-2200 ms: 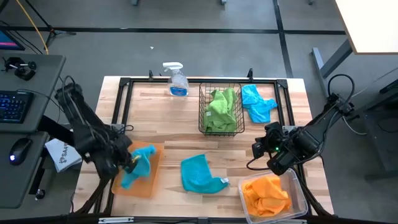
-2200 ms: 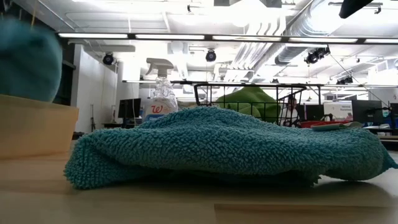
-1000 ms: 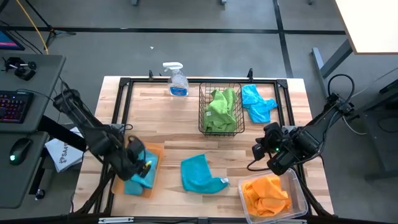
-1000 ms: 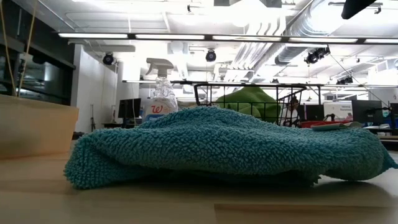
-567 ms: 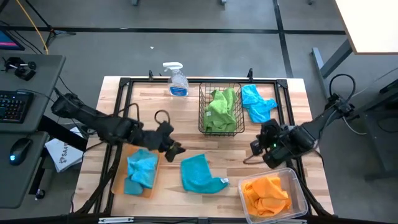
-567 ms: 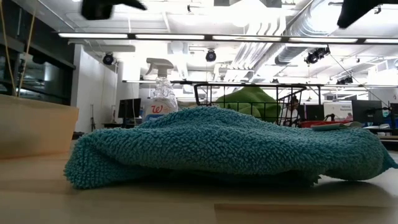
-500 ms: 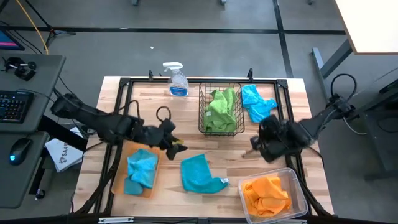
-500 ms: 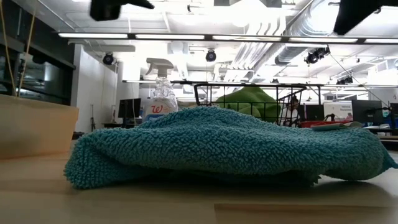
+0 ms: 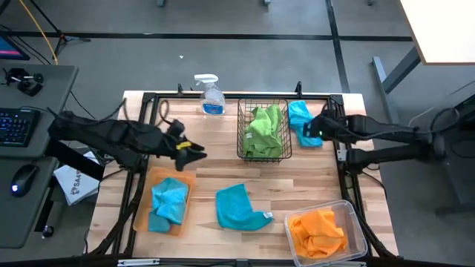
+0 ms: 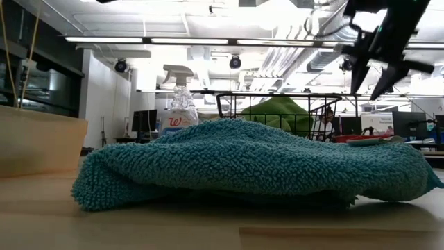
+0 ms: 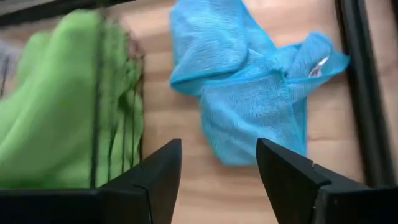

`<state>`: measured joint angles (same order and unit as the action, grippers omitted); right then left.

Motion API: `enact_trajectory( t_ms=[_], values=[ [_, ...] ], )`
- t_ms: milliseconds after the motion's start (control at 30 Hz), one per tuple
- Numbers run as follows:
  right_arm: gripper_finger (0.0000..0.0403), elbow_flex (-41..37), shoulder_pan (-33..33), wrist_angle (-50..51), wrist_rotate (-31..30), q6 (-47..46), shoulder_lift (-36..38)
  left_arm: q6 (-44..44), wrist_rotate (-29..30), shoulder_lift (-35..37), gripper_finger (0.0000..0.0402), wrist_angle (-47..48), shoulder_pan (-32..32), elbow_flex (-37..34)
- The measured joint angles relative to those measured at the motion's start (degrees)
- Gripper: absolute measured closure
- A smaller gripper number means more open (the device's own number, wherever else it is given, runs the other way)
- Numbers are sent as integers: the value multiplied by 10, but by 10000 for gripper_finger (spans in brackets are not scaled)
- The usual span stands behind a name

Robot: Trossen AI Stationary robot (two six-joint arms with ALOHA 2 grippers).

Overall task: Sort microfiber towel by color & place in baskets
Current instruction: Put the top blue microfiber cloth into the orange bin

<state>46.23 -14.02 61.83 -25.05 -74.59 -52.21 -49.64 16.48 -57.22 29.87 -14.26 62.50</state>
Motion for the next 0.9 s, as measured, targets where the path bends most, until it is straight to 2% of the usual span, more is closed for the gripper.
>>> enact_trajectory(
  t_ms=[100,233,333,467,567,733,900],
  values=[
    [198,-41,-80,-66,43,-1,-3,24,16,23,204,0,5,0],
    [198,-72,-147,-142,77,-17,-36,66,17,36,204,-1,36,0],
    [198,-73,-184,-167,91,-52,-67,81,13,33,204,-1,78,0],
    [198,-73,-225,-187,118,-36,-112,115,-21,23,204,-1,159,0],
    [198,-74,-243,-183,145,-35,-143,123,-27,16,204,-2,219,0],
    [198,-78,-247,-176,145,-34,-176,130,-53,5,204,-32,307,0],
    [198,-78,-246,-180,140,-67,-191,182,-127,-18,204,-111,396,0]
  ],
)
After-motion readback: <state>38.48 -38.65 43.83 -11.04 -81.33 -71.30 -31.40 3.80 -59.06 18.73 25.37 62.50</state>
